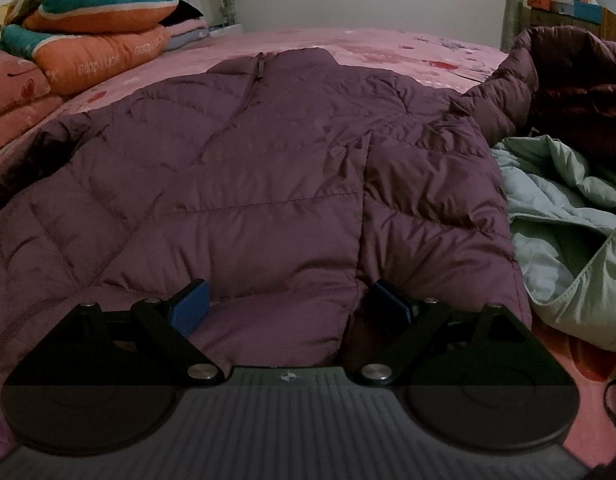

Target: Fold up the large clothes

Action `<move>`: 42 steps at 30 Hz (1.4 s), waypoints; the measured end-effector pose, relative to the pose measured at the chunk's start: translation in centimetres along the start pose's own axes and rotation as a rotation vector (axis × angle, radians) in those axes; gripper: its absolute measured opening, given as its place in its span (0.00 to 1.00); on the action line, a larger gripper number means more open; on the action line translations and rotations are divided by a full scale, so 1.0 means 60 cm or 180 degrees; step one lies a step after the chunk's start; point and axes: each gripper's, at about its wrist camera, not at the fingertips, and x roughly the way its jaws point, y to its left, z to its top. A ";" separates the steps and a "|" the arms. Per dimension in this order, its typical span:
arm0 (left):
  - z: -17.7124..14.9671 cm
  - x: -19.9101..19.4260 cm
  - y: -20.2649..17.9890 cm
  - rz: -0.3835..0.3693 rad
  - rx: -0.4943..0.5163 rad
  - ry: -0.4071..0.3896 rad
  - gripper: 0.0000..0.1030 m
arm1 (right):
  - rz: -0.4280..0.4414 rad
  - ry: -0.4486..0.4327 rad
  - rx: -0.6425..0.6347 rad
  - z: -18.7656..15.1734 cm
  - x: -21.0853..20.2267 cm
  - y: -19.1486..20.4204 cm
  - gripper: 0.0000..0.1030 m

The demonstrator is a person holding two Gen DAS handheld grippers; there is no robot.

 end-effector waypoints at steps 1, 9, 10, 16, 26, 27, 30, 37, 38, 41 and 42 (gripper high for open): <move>0.000 0.000 -0.002 0.0025 0.0032 -0.0038 0.87 | -0.0002 -0.0001 -0.0002 0.000 0.000 0.000 1.00; 0.009 0.002 -0.017 0.0121 0.0302 -0.0156 0.15 | 0.0001 0.0001 -0.0006 0.000 0.001 0.000 1.00; 0.009 0.001 -0.022 0.0106 0.0359 -0.0191 0.12 | 0.0000 0.0001 -0.0007 -0.001 0.001 0.000 1.00; 0.027 0.000 -0.087 0.0072 0.0790 -0.0468 0.06 | 0.0001 0.0003 -0.0007 0.000 0.001 0.000 1.00; 0.009 0.025 -0.342 -0.0183 0.2315 -0.1075 0.06 | 0.0035 0.0024 0.0012 0.002 0.001 -0.004 1.00; -0.004 0.029 -0.370 -0.0251 0.2474 -0.1118 0.06 | 0.0044 0.0027 0.0021 0.002 0.000 -0.005 1.00; -0.054 0.042 -0.446 -0.0537 0.2901 -0.1056 0.06 | 0.0096 0.0012 0.0154 0.006 -0.004 -0.017 1.00; -0.238 0.084 -0.561 -0.1291 0.3834 -0.0474 0.07 | 0.0590 -0.0173 0.1343 0.015 -0.022 -0.115 1.00; -0.269 0.091 -0.568 -0.1365 0.3970 -0.0375 0.07 | 0.0609 -0.0200 0.1433 0.015 -0.024 -0.125 1.00; -0.364 0.117 -0.577 -0.1516 0.4351 -0.0008 0.07 | 0.0570 -0.0314 0.1598 0.015 -0.034 -0.149 1.00; -0.396 0.127 -0.572 -0.1549 0.4461 0.0119 0.07 | 0.0523 -0.0367 0.1619 0.015 -0.039 -0.154 1.00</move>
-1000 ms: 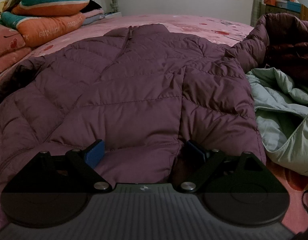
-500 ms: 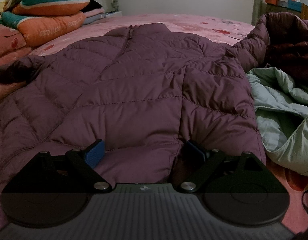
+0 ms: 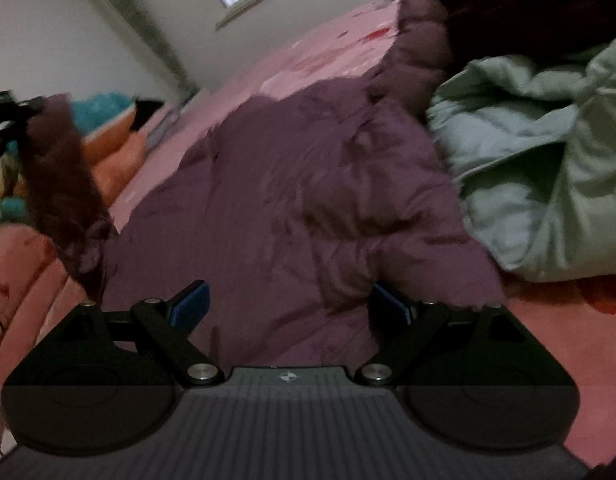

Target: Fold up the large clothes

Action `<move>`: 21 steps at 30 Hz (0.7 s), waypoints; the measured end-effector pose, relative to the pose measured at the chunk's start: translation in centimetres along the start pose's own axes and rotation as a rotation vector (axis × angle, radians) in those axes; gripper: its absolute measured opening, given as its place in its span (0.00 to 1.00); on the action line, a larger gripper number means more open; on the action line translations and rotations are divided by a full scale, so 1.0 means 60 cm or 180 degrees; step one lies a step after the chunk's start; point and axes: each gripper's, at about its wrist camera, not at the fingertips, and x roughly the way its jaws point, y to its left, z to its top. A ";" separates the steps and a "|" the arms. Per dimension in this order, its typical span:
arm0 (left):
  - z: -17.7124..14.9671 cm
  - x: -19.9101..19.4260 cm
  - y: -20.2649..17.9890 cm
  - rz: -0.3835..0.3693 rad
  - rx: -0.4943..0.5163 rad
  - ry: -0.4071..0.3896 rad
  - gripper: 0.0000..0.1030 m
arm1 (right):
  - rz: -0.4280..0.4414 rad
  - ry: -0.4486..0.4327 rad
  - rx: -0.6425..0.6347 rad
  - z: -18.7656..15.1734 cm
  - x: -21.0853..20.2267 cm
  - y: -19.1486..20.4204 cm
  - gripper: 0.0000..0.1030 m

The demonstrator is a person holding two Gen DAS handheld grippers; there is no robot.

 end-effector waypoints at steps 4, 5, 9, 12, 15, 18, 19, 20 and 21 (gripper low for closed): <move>-0.066 0.052 -0.060 -0.0259 0.0227 0.0359 0.07 | -0.0169 -0.0308 0.0125 0.016 -0.026 -0.025 1.00; -0.088 0.063 -0.072 -0.0305 0.0293 0.0472 0.07 | -0.0218 -0.0392 0.0196 0.023 -0.032 -0.036 1.00; -0.153 0.079 -0.099 -0.0416 0.0436 0.0830 0.13 | -0.0364 -0.0581 0.0528 0.038 -0.052 -0.077 1.00; -0.182 0.064 -0.085 -0.0467 0.0365 0.0961 0.32 | -0.0370 -0.0593 0.0658 0.040 -0.057 -0.092 1.00; -0.194 0.034 -0.084 -0.0514 0.0289 0.0981 0.55 | -0.0354 -0.0577 0.0618 0.038 -0.058 -0.090 1.00; -0.206 -0.014 -0.085 -0.0567 0.0307 0.0952 0.70 | -0.0352 -0.0591 0.0582 0.038 -0.057 -0.086 1.00; -0.207 -0.019 -0.089 -0.0588 0.0267 0.0949 0.72 | -0.0358 -0.0595 0.0570 0.038 -0.052 -0.083 1.00; -0.208 -0.034 -0.084 -0.0606 0.0199 0.0957 0.72 | -0.0365 -0.0595 0.0563 0.036 -0.053 -0.081 1.00; -0.208 -0.045 -0.081 -0.0605 0.0136 0.0965 0.72 | -0.0367 -0.0593 0.0564 0.035 -0.052 -0.080 1.00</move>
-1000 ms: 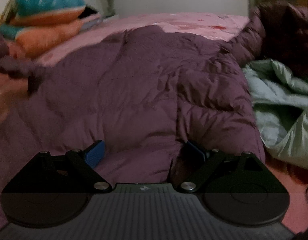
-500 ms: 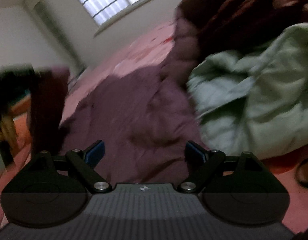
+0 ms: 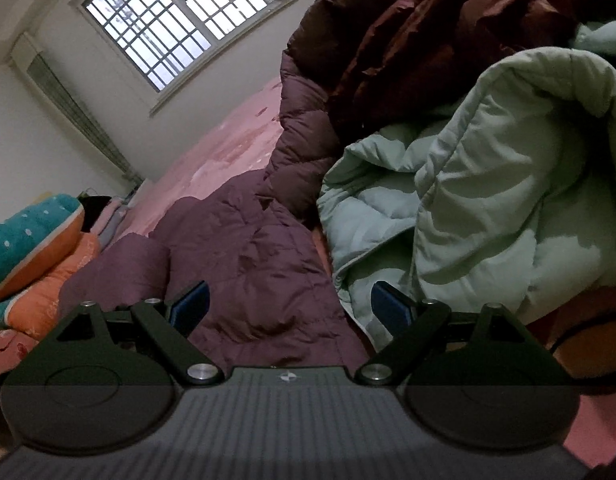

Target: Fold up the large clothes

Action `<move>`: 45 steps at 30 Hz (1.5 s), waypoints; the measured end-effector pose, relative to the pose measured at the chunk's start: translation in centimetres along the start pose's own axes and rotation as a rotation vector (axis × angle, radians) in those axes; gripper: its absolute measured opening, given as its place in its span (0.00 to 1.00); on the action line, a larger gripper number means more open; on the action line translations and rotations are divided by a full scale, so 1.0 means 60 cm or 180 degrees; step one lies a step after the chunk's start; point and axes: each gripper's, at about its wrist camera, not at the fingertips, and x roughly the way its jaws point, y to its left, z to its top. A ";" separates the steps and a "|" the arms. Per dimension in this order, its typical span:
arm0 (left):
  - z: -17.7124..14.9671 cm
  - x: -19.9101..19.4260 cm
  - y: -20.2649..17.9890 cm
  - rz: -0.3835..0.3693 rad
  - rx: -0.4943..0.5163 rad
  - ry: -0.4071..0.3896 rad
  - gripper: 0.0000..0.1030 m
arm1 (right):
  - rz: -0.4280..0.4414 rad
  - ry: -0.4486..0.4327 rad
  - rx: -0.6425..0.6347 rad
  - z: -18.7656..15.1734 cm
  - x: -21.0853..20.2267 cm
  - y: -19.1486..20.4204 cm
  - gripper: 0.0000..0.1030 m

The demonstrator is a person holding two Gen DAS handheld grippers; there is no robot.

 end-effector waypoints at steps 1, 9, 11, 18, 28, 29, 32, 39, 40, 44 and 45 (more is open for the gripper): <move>-0.005 -0.009 0.004 0.0008 -0.0064 -0.0004 0.72 | -0.0007 0.0002 0.0003 0.000 0.000 -0.001 1.00; 0.003 -0.040 0.105 0.0636 -0.0794 -0.0310 0.73 | -0.0009 0.0080 -0.0011 -0.006 0.006 0.004 1.00; 0.011 -0.026 0.139 0.0838 -0.0893 -0.0422 0.72 | 0.0006 0.0093 -0.0030 -0.008 0.006 0.006 1.00; 0.048 0.064 0.189 0.0726 -0.1259 -0.0349 0.72 | -0.0016 0.0130 0.0027 -0.007 0.011 0.001 1.00; 0.125 0.136 -0.022 -0.1030 -0.0431 -0.0261 0.73 | -0.0035 0.0056 0.0002 -0.008 0.004 -0.001 1.00; 0.124 0.133 -0.039 -0.1086 -0.0305 -0.0240 0.73 | -0.0041 0.0052 0.0005 -0.008 0.003 -0.002 1.00; 0.108 0.112 -0.037 -0.1054 -0.0349 -0.0289 0.73 | -0.0034 0.0043 0.0013 -0.007 -0.001 -0.005 1.00; 0.057 0.048 0.071 0.0503 -0.0621 -0.0623 0.73 | -0.0003 0.0068 0.0025 -0.005 -0.005 -0.007 1.00; 0.056 0.036 0.087 0.0699 -0.0609 -0.0669 0.73 | 0.0002 0.0069 0.0024 -0.005 -0.007 -0.007 1.00; 0.053 0.026 0.154 0.1322 -0.0779 -0.0702 0.73 | 0.0000 0.0093 0.0048 -0.006 -0.008 -0.009 1.00; 0.052 0.032 0.172 0.1375 -0.0878 -0.0654 0.73 | -0.0004 0.0107 0.0049 -0.006 -0.008 -0.008 1.00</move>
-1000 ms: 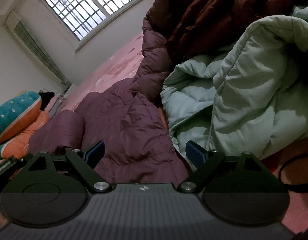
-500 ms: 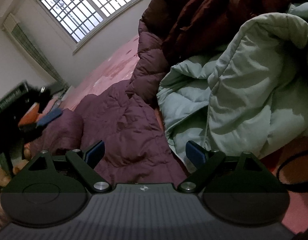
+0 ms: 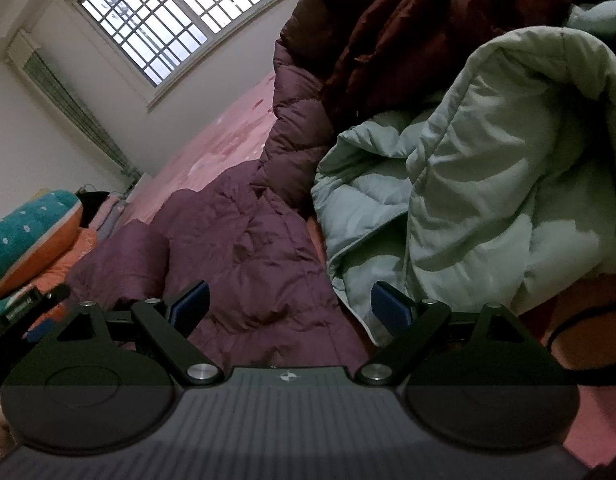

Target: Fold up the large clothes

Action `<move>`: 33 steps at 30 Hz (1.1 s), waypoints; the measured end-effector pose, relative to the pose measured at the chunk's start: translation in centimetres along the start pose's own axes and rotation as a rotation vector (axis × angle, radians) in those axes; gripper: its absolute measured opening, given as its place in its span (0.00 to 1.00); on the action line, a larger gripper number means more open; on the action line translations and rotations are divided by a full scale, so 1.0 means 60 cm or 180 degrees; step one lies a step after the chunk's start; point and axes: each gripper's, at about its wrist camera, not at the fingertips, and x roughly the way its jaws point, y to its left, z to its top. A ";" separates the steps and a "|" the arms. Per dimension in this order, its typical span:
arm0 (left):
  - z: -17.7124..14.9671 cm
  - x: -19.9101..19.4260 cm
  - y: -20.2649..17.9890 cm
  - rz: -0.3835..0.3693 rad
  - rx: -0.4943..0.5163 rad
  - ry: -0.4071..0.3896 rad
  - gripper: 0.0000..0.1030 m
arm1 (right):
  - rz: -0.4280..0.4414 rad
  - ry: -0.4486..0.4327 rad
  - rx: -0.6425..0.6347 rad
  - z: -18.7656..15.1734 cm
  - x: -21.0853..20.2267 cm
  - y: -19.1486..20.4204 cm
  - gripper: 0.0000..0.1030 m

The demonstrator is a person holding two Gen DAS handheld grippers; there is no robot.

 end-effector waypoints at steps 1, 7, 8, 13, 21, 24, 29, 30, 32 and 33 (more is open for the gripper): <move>0.000 0.011 0.010 0.0017 -0.0069 0.0078 0.73 | -0.0004 0.0013 0.0000 -0.001 0.001 0.001 1.00; -0.011 0.062 -0.003 -0.0461 -0.0587 0.0317 0.73 | -0.0021 0.0079 -0.0012 -0.004 0.008 0.003 1.00; -0.011 0.066 -0.009 -0.0571 -0.0679 0.0322 0.73 | -0.0022 0.0084 -0.0007 -0.005 0.008 0.004 1.00; 0.010 0.070 -0.096 -0.1288 -0.0544 0.0257 0.73 | -0.0045 0.0071 -0.0028 -0.007 0.011 0.006 1.00; 0.009 0.034 -0.178 -0.2383 0.0379 0.0562 0.82 | -0.0062 0.0074 -0.0029 -0.006 0.015 0.004 1.00; -0.007 0.046 -0.148 -0.1965 0.0499 0.0597 0.82 | -0.0057 0.0073 -0.0026 -0.005 0.013 0.002 1.00; -0.026 0.071 -0.066 -0.1232 0.0384 0.0492 0.80 | -0.0069 0.0071 -0.0043 -0.006 0.014 0.001 1.00; -0.028 0.077 -0.058 -0.1145 0.0385 0.0501 0.80 | -0.0074 0.0076 -0.0052 -0.006 0.015 0.002 1.00; -0.032 0.079 -0.043 -0.0969 0.0404 0.0445 0.80 | -0.0084 0.0084 -0.0073 -0.008 0.018 0.005 1.00; -0.034 0.081 -0.034 -0.0863 0.0392 0.0417 0.80 | -0.0087 0.0091 -0.0084 -0.008 0.020 0.006 1.00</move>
